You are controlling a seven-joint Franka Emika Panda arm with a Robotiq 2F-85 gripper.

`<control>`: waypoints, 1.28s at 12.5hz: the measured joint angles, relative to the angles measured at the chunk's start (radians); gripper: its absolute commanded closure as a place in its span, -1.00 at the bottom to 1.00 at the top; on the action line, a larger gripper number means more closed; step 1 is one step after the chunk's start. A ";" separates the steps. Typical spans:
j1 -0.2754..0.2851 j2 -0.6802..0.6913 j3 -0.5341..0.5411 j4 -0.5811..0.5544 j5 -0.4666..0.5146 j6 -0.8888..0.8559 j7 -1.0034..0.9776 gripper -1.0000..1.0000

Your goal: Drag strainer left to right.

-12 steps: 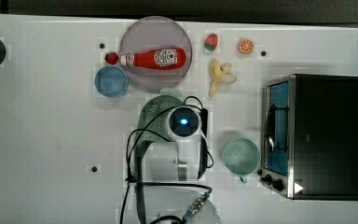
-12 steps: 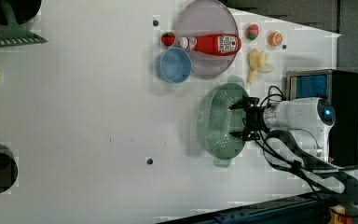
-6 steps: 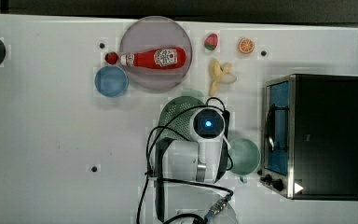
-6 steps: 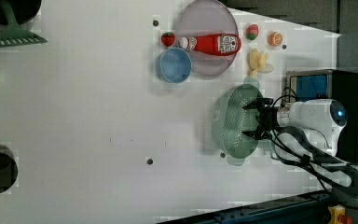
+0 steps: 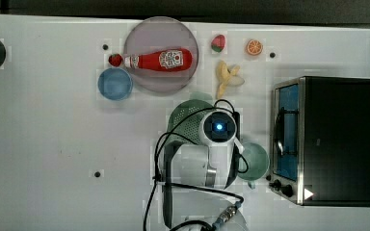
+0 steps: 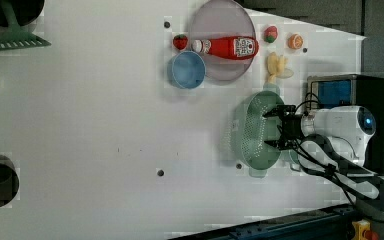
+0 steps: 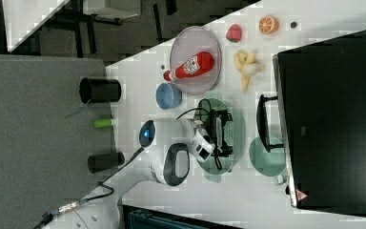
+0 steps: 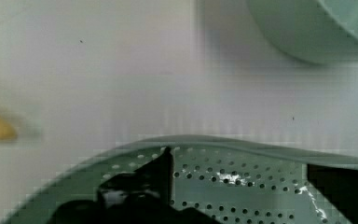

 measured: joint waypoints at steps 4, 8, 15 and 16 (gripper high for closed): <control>-0.008 -0.077 0.021 -0.006 -0.013 -0.062 -0.129 -1.00; -0.011 -0.273 0.065 0.021 -0.021 -0.341 -0.345 -1.00; -0.001 -0.536 0.047 0.426 0.014 -0.864 -0.624 -1.00; -0.010 -0.559 0.053 0.463 0.007 -0.942 -0.629 -1.00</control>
